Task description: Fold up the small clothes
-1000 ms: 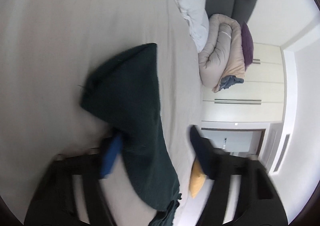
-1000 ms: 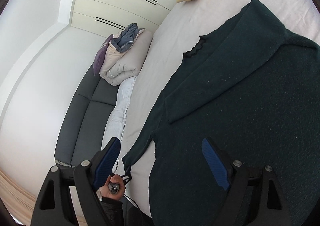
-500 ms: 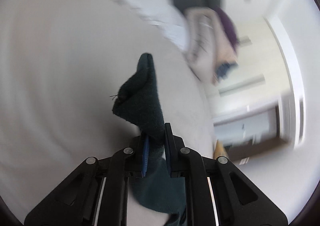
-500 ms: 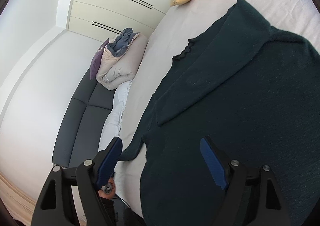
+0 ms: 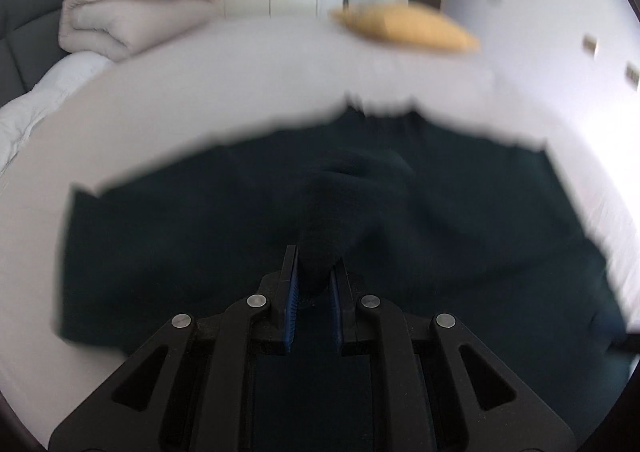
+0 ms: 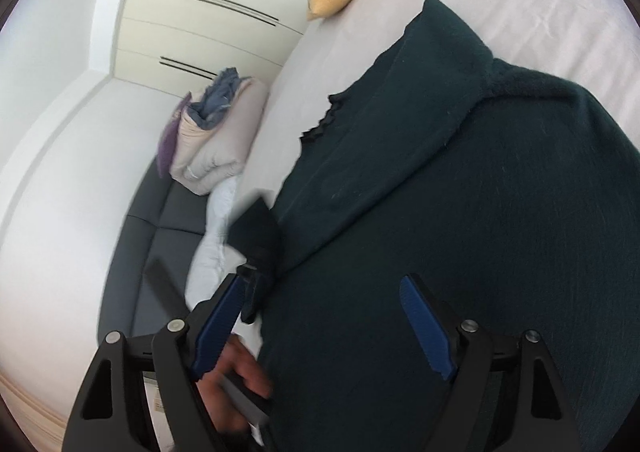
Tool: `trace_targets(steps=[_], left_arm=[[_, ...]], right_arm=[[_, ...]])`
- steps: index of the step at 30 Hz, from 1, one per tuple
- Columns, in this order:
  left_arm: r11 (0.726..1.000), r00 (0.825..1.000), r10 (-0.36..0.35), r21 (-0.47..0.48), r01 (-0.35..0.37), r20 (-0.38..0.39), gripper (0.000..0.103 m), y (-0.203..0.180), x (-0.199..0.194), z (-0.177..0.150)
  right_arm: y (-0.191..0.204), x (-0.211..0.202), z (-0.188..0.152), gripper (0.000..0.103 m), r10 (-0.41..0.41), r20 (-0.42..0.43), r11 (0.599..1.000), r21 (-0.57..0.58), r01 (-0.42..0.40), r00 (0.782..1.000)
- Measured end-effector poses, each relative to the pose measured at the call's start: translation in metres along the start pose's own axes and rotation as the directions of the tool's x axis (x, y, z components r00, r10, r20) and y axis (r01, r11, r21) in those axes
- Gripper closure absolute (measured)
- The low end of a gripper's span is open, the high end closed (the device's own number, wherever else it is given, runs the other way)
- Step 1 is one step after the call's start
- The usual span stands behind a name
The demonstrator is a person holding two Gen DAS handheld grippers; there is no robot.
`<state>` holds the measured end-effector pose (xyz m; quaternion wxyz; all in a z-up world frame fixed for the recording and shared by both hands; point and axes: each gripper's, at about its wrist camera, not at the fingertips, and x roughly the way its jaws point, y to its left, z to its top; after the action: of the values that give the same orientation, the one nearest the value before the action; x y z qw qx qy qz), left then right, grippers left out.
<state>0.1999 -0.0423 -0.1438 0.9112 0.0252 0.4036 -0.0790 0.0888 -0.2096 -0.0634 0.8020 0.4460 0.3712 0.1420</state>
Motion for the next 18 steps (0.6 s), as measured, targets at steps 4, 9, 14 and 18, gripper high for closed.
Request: trace_targets(steps=[4,9,14,18], left_arm=[[0.995,0.997,0.056,0.077,-0.059,0.045,0.088,-0.010,-0.008,-0.006],[0.994,0.997,0.039,0.103,-0.045,0.067,0.081,-0.012,-0.033,-0.021],[0.998,1.000,0.008,0.069,-0.010,0.028,0.081,0.009,-0.044,-0.042],[0.993,0.994,-0.080,-0.079,0.086,0.078,0.081,0.046,-0.062,-0.054]], right_arm=[[0.010,0.040,0.020,0.020,-0.016,-0.093,0.999,-0.034,0.013,0.995],[0.032,0.107,0.036,0.020,0.007,-0.196,1.000,-0.027,-0.012,0.981],[0.047,0.171,0.038,0.020,0.025,-0.316,0.999,0.043,-0.012,0.948],[0.062,0.198,0.032,0.020,-0.081,-0.351,0.997,-0.031,0.075,0.933]])
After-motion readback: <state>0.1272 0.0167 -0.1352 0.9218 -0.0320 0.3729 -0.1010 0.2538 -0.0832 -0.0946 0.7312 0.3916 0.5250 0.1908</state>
